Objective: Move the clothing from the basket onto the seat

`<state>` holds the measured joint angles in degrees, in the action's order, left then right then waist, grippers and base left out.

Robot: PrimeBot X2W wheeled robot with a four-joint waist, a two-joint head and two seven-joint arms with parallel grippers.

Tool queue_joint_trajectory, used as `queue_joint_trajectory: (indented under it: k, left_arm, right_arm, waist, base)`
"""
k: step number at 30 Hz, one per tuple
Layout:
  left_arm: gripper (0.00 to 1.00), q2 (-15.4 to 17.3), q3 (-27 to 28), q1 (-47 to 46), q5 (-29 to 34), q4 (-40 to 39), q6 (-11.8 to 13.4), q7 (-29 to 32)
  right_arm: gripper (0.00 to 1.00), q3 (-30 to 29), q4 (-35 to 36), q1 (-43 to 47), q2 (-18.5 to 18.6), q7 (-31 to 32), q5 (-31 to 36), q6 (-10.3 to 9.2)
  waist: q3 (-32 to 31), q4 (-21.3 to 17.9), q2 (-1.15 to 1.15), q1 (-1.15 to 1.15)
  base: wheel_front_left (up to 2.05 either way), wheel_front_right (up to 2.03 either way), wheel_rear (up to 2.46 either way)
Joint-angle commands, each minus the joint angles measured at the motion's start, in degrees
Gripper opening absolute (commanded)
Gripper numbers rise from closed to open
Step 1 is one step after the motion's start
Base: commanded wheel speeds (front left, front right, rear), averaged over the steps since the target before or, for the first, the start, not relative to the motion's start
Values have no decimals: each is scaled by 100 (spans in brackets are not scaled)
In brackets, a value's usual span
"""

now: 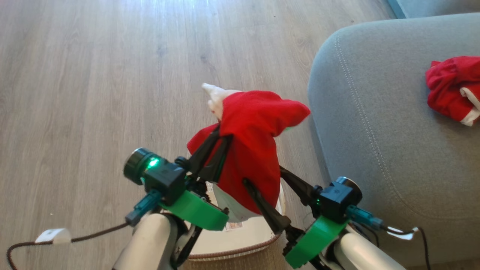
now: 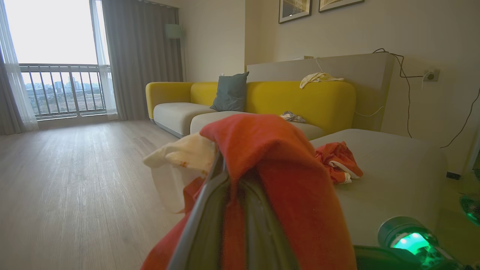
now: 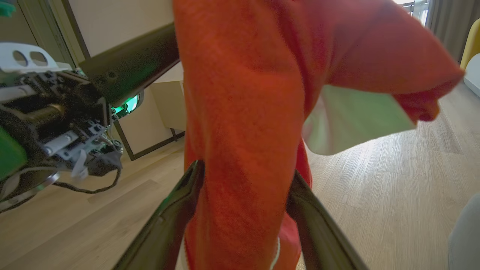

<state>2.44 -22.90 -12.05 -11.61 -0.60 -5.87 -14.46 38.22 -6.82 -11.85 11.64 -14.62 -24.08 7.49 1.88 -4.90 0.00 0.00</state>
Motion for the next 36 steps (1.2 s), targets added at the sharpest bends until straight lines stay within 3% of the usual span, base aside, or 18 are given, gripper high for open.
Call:
queue_joint_trajectory:
  k: [1, 18, 19, 20, 36]
  left_arm:
    - [0, 43, 93, -402, 25, -157, -5, -53]
    - [0, 43, -623, -362, -37, -8, 100, -53]
    - [0, 43, -634, -364, -44, -9, 103, -53]
    - [0, 43, -637, -368, -49, -9, 109, -53]
    - [0, 43, -249, -303, -30, 114, 125, -54]
  right_arm:
    - [100, 126, 94, -283, -89, -38, -65, 0]
    - [100, -162, -1002, -791, -614, -38, 438, 0]
    - [36, -158, -1071, -802, -636, -38, 445, 0]
    - [0, -155, -1130, -821, -656, -38, 447, 0]
    - [0, -1101, -1085, -702, -827, -38, 426, 0]
  waist:
    - [-12, 43, 0, 0]
    - [-100, 269, 0, 0]
    - [-103, 276, 0, 0]
    - [-101, 280, 0, 0]
    - [-54, 256, 0, 0]
  base:
    - [0, 0, 0]
    - [0, 0, 0]
    - [0, 0, 0]
    - [0, 0, 0]
    - [0, 0, 0]
